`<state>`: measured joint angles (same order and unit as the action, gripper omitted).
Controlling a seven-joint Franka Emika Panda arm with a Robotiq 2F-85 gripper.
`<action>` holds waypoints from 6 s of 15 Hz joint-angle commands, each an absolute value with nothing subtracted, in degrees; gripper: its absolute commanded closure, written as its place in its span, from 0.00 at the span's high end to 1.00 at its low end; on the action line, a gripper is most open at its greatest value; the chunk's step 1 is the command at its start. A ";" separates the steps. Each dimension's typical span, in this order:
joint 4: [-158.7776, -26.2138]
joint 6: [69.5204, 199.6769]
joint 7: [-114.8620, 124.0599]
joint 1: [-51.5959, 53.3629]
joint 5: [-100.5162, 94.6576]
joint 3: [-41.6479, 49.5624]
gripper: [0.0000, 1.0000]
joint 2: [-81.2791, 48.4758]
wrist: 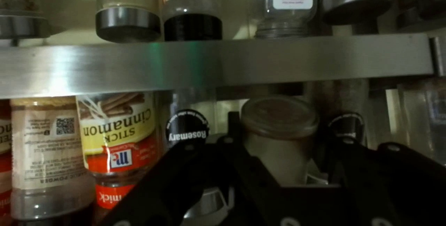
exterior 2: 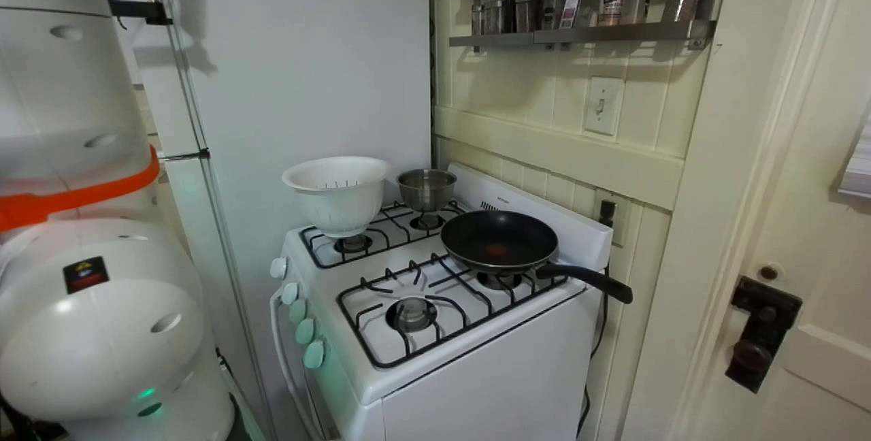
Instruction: Put some of the contents jar on the pan
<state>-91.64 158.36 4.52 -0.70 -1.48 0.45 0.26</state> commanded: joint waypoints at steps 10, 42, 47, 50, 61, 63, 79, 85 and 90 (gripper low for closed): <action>-94.83 157.37 5.36 -0.99 -7.67 0.60 0.23 4.25; -135.21 174.58 -15.89 16.40 17.49 7.85 0.23 28.65; -145.17 179.01 -16.56 19.49 17.46 12.39 0.23 26.51; -148.37 177.69 -17.02 21.43 17.13 14.70 0.23 25.28; -139.13 138.90 -1.18 2.79 2.37 1.65 0.23 17.80; -136.10 131.93 1.15 2.33 0.67 -0.31 0.23 16.96; -109.20 102.32 18.88 2.32 -3.85 -2.81 0.23 -0.79; -103.65 91.11 21.59 2.34 2.17 -2.35 0.23 -4.96; -103.45 93.72 22.83 2.66 -2.14 -2.14 0.23 -5.53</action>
<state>-104.79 92.91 20.82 2.26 -0.70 -2.51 -4.42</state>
